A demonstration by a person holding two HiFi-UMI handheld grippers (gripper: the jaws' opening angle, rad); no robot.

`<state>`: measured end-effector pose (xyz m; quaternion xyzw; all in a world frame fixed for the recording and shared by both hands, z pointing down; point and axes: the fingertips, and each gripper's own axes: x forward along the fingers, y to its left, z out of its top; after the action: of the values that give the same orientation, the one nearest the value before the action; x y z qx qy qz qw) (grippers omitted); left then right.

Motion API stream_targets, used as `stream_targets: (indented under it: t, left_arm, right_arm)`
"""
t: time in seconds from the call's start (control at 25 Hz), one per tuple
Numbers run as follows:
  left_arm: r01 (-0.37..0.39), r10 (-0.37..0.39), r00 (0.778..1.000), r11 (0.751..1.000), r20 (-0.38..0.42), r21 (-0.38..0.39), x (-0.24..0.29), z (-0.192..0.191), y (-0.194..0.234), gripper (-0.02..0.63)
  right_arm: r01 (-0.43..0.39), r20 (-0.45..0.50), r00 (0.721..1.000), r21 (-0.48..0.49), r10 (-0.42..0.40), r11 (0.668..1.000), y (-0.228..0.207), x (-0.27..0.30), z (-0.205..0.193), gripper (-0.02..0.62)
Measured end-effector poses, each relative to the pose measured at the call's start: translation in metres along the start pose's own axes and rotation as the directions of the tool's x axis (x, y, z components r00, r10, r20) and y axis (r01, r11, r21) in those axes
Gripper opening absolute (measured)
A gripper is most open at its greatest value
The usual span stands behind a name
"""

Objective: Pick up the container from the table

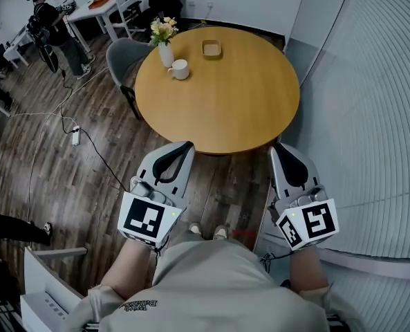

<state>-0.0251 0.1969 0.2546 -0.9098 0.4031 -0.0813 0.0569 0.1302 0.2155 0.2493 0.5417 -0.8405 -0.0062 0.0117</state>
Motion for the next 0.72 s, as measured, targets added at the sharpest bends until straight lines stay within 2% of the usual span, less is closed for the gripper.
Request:
stream_targets:
  t: [0.12,0.36,0.72]
  left_arm:
    - [-0.01,0.01,1.0,1.0,0.001,0.019,0.002,-0.002,-0.005,0.021]
    - [-0.044,0.044,0.999,0.999,-0.016,-0.001,0.001,-0.009,-0.013,0.021]
    - [-0.052,0.052,0.999,0.999,-0.001,0.009,0.014,-0.006,-0.015,0.021]
  right_arm:
    - [-0.009,0.003,1.0,0.002,0.009,1.0,-0.005,-0.002,-0.005,0.038]
    - [-0.023,-0.006,1.0,0.006,0.023,1.0,-0.013,-0.01,-0.02,0.038]
    - [-0.042,0.02,0.999,0.004,0.042,0.999,-0.025,-0.006,-0.017,0.038]
